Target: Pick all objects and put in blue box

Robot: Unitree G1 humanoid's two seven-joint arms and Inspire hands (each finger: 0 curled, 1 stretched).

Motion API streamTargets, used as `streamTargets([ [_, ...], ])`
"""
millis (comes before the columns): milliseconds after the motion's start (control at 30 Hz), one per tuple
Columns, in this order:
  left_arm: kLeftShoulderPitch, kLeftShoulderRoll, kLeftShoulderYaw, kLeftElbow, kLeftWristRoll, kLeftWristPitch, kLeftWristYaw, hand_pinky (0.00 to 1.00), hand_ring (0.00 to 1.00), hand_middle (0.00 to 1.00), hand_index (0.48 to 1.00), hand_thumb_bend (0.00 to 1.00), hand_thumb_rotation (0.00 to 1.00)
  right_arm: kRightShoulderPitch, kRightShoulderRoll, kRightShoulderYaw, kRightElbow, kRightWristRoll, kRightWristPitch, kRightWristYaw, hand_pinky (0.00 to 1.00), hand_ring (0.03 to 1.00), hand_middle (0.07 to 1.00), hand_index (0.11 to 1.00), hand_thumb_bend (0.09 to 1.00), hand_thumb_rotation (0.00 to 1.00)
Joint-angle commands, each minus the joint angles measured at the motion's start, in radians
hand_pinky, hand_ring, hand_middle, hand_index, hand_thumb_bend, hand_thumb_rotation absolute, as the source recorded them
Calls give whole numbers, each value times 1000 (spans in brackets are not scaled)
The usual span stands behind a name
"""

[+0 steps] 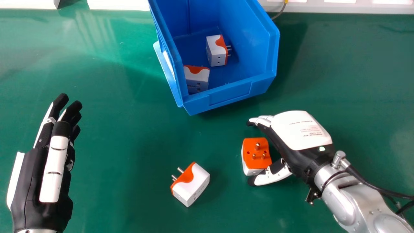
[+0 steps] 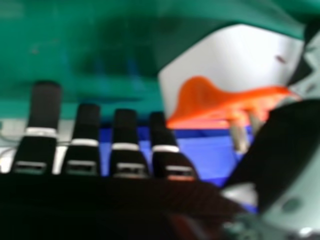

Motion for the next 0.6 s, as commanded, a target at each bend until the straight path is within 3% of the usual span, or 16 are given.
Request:
streamTargets([
  [0,-5,7,11,-24,-8,-6,9,960,937,905,922,629,785,50,-33,23,45,-6,13,55,738,825,846,820,820,311],
  [167,-3,8,8,-38,-17,5,10,951,930,899,914,641,763,55,-39,17,52,3,12,49,739,819,839,812,839,299],
  [267,-6,7,8,-43,-15,9,15,951,929,898,915,638,755,49,-43,19,58,3,14,56,737,817,836,807,840,280],
  [467,-15,27,8,-35,-20,6,-8,961,942,908,927,646,755,33,-40,37,77,-15,44,54,737,818,836,806,826,276],
  [567,-20,34,11,-24,-17,0,-12,964,949,912,936,647,761,24,-34,43,94,-14,52,47,732,814,833,804,825,272],
])
